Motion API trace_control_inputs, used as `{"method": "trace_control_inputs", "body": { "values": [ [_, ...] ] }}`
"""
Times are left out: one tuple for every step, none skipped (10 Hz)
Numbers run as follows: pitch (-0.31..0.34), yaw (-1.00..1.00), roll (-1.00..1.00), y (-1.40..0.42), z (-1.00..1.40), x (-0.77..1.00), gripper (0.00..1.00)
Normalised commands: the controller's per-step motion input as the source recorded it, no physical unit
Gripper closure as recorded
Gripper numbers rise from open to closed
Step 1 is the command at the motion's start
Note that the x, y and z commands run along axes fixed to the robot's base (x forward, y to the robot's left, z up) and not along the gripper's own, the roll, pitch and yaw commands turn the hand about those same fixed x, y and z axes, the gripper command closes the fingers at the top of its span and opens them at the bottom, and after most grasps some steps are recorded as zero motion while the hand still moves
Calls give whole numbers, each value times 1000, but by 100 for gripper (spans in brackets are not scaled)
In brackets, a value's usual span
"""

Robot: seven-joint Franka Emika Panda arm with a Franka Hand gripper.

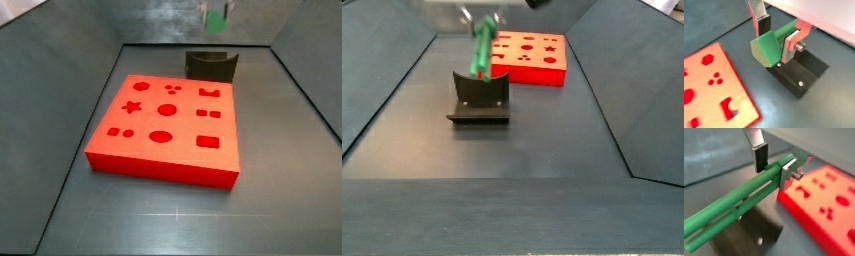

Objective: Pick up the 3 prong object. Move up. Place the 3 prong object on the fixture. Regrasp the 3 prong object. Move to above the board. Insert the 3 prong object.
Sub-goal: Place the 3 prong object on the fixture.

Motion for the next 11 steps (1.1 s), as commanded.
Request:
{"method": "trace_control_inputs", "body": {
  "values": [
    [59,-72,-1000,10,328,45,100],
    [47,-77,-1000,17,134,2,100],
    [40,-83,-1000,19,28,8,100],
    [53,-90,-1000,28,19,34,100],
    [66,-96,-1000,34,10,57,100],
    [76,-104,-1000,36,-7,73,100],
    [88,-120,-1000,39,-12,79,100],
    [93,-137,-1000,40,-15,79,100],
    [92,-165,-967,40,-14,73,100],
    [77,-162,-842,43,-16,72,100],
    [44,-154,-530,43,-18,75,100]
  ]
}}
